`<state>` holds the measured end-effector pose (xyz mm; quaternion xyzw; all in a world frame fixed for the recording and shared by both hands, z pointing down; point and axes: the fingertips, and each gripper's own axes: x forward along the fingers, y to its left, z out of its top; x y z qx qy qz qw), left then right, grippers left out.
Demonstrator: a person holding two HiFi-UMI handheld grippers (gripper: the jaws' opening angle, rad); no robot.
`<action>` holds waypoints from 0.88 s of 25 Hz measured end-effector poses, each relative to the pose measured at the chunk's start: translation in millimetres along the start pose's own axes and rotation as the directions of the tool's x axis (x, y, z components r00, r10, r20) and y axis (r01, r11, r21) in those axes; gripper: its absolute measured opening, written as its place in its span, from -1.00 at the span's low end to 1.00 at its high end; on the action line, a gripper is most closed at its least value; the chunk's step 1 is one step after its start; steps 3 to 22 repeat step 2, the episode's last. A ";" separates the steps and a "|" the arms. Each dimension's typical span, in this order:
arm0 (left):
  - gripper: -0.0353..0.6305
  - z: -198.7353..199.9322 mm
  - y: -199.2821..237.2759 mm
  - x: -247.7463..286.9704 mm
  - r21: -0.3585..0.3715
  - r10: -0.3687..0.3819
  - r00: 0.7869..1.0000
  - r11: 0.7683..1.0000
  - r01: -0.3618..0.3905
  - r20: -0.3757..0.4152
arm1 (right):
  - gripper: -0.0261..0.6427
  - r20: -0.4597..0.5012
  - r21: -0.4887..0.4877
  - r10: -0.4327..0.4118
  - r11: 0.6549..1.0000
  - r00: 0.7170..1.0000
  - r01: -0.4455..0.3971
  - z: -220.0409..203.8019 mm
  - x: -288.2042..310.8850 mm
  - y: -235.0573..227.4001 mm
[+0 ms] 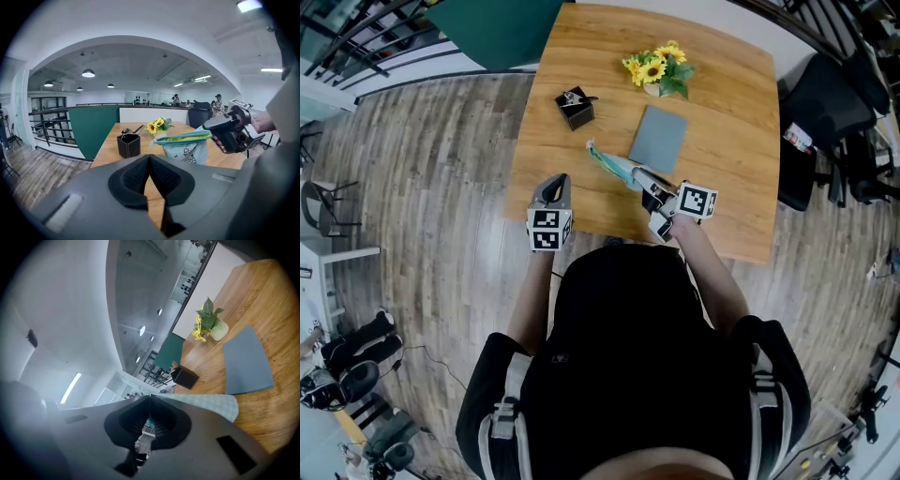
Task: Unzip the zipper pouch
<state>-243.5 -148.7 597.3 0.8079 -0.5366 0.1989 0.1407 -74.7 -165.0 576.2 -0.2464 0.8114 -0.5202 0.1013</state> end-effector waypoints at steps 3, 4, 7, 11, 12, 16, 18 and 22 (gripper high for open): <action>-0.89 -0.6 0.5 -0.5 0.001 0.001 1.000 1.000 -0.001 -0.001 | -0.90 -0.003 -0.004 -0.004 1.000 1.000 0.004 -0.8 -0.8 -0.1; -0.89 -0.6 0.5 -0.5 0.001 0.001 1.000 1.000 -0.001 -0.001 | -0.90 -0.003 -0.004 -0.004 1.000 1.000 0.004 -0.8 -0.8 -0.1; -0.89 -0.6 0.5 -0.5 0.001 0.001 1.000 1.000 -0.001 -0.001 | -0.90 -0.003 -0.004 -0.004 1.000 1.000 0.004 -0.8 -0.8 -0.1; -0.89 -0.6 0.5 -0.5 0.001 0.001 1.000 1.000 -0.001 -0.001 | -0.90 -0.003 -0.004 -0.004 1.000 1.000 0.004 -0.8 -0.8 -0.1; -0.89 -0.6 0.5 -0.5 0.001 0.001 1.000 1.000 -0.001 -0.001 | -0.90 -0.003 -0.004 -0.004 1.000 1.000 0.004 -0.8 -0.8 -0.1; -0.89 -0.6 0.5 -0.5 0.001 0.001 1.000 1.000 -0.001 -0.001 | -0.90 -0.003 -0.004 -0.004 1.000 1.000 0.004 -0.8 -0.8 -0.1; -0.89 -0.6 0.5 -0.5 0.001 0.001 1.000 1.000 -0.001 -0.001 | -0.90 -0.003 -0.004 -0.004 1.000 1.000 0.004 -0.8 -0.8 -0.1; -0.89 -0.6 0.5 -0.5 0.001 0.001 1.000 1.000 -0.001 -0.001 | -0.90 -0.003 -0.004 -0.004 1.000 1.000 0.004 -0.8 -0.8 -0.1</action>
